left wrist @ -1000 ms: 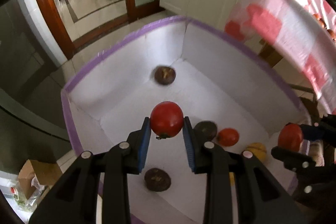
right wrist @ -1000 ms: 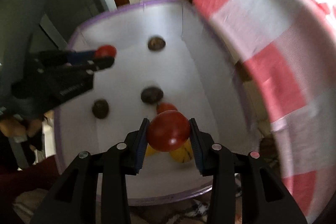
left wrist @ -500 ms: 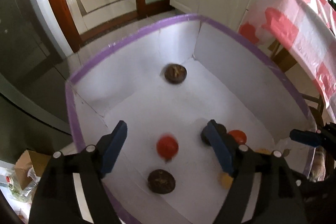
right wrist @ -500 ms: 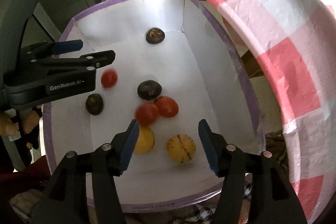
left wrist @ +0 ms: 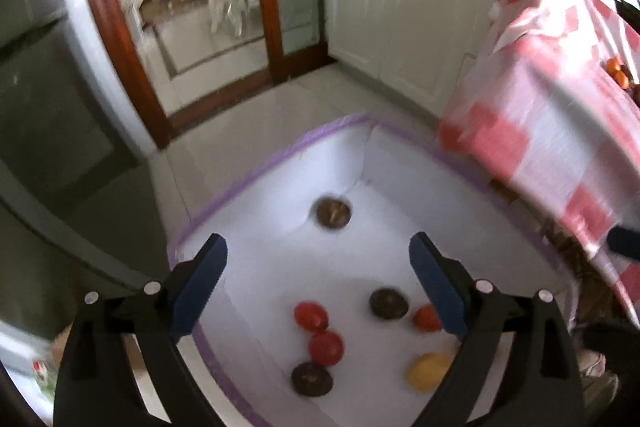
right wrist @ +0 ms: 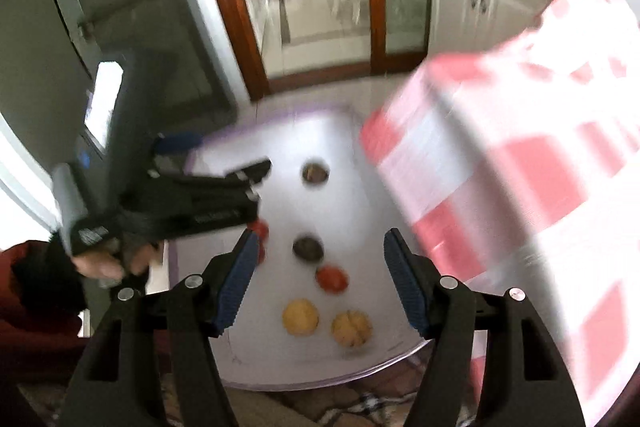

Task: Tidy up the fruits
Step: 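Move both open tools back over the remaining fruits on the table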

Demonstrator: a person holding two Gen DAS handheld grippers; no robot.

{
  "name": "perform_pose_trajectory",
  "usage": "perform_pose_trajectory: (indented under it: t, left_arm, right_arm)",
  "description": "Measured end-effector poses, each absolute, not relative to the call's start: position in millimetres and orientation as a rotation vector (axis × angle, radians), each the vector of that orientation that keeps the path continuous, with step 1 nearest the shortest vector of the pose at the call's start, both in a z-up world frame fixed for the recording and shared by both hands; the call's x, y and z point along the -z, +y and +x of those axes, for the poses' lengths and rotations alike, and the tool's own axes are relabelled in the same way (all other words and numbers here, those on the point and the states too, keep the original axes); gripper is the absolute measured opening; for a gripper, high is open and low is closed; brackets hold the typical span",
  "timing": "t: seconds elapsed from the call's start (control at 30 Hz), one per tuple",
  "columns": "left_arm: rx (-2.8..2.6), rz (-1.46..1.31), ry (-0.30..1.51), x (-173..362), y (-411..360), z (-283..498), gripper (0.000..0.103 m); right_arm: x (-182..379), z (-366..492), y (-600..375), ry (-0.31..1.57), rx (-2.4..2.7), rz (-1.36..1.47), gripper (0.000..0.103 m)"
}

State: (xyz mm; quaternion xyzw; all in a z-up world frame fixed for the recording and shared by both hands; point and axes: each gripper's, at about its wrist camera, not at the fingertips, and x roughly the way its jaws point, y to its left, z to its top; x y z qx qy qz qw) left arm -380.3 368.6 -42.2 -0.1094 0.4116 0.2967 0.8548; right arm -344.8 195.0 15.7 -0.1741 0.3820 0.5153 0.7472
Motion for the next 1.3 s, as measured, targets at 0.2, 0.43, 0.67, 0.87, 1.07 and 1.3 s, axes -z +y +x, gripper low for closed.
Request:
perform_pose_trajectory:
  t: [0.2, 0.43, 0.67, 0.87, 1.07, 1.3]
  left_arm:
    - [-0.542, -0.111, 0.758, -18.3, 333.8, -331.4, 0.098]
    - [-0.325, -0.015, 0.719, -63.2, 246.6, -246.4, 0.101]
    - [-0.133, -0.002, 0.766, -58.7, 162.9, -147.8, 0.101]
    - [-0.005, -0.100, 0.785, -38.0, 102.1, -52.5, 0.101]
    - [0.042, -0.095, 0.775, -30.7, 61.0, 8.9, 0.101]
    - [-0.014, -0.081, 0.894, -19.4, 52.3, 48.8, 0.101]
  right_arm:
    - [-63.1, -313.5, 141.2, 0.702, -1.019, -0.238, 0.073]
    - [-74.6, -263.4, 47.9, 0.665, -0.785, -0.086, 0.084]
    - [-70.5, -196.8, -61.2, 0.678, -0.510, 0.101, 0.087]
    - [-52.7, -125.9, -148.1, 0.730, -0.276, 0.253, 0.087]
    - [-36.5, -76.1, -202.2, 0.754, -0.131, 0.314, 0.087]
    - [-21.0, -21.4, -226.8, 0.785, -0.072, 0.344, 0.087]
